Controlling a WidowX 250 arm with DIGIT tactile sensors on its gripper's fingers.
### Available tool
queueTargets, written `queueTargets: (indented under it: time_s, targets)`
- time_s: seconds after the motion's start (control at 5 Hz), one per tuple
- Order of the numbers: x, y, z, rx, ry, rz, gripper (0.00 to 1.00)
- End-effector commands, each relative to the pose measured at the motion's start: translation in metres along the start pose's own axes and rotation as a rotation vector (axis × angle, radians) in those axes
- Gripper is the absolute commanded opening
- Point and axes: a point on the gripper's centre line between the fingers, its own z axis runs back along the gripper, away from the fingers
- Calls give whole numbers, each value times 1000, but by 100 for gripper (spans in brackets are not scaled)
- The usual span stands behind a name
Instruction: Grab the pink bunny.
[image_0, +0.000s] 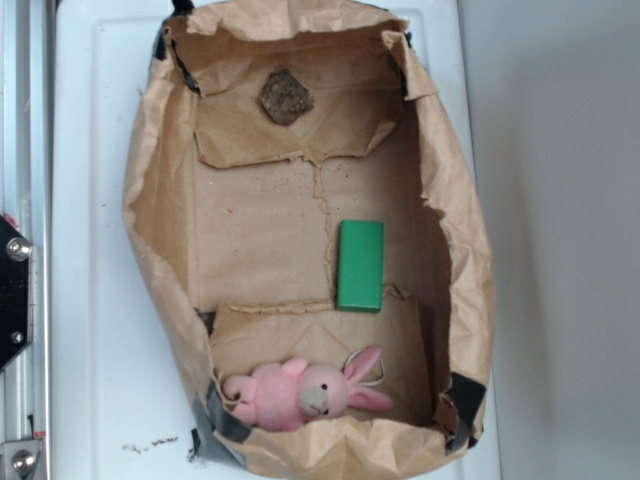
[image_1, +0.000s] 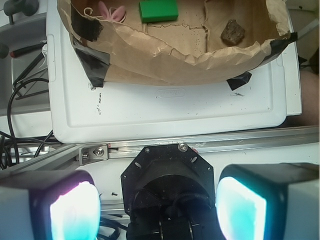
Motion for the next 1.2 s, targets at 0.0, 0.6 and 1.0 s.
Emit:
queueTargets:
  time_s: [0.0, 0.6, 1.0]
  targets:
    - [0, 0, 0, 0, 0, 0, 100]
    - [104, 36, -34, 7, -29, 126, 100]
    - [119, 50, -75, 9, -62, 152, 100]
